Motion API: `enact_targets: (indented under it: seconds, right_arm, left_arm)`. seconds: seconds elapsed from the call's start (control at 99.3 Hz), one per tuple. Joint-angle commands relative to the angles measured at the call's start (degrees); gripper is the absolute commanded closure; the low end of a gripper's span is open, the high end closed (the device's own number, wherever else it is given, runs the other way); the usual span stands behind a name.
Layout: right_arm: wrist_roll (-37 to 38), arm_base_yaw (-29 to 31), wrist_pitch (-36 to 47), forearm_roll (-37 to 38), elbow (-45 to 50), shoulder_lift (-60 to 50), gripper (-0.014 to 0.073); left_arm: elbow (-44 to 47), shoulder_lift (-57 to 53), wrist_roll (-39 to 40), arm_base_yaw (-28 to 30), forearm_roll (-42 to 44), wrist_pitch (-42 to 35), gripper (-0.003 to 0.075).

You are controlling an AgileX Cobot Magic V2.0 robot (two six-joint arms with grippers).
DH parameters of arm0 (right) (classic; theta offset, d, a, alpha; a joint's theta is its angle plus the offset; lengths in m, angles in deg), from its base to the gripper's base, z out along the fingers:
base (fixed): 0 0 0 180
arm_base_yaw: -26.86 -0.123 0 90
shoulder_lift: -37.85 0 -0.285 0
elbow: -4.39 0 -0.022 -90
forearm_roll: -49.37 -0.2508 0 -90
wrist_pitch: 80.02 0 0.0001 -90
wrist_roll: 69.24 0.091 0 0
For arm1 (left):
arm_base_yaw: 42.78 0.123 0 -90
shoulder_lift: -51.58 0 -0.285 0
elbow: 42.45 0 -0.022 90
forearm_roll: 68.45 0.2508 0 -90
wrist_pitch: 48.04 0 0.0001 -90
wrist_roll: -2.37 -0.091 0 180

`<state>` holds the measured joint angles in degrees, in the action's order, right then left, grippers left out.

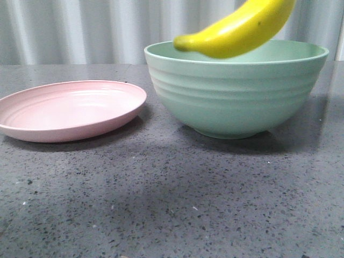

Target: Transfer banana from pink plate to green bowl

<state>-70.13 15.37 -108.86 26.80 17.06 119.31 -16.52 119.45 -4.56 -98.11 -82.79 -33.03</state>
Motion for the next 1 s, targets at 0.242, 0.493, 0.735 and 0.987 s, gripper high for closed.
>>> enact_targets:
  seconds: [0.242,0.493,0.735,0.987]
  right_arm:
    - [-0.7,-0.4,4.8,0.3,-1.9,3.1,0.0554]
    - [-0.7,-0.4,5.5,0.9,-1.9,3.1,0.0249]
    - [-0.7,-0.4,5.4,1.9,-1.9,2.8,0.0239]
    - [-0.7,-0.4,4.3,11.1,-1.9,-1.8,0.0273]
  left_arm:
    - [-2.0,-1.2,0.3,-0.4,-0.8,-4.8,0.029]
    - [-2.0,-1.2,0.3,-0.4,-0.8,-5.0,0.029]
    - [-2.0,-1.2,0.3,-0.4,-0.8,-5.1,0.029]
    - [-2.0,-2.1,0.3,-0.4,-0.8,-5.5,0.0347]
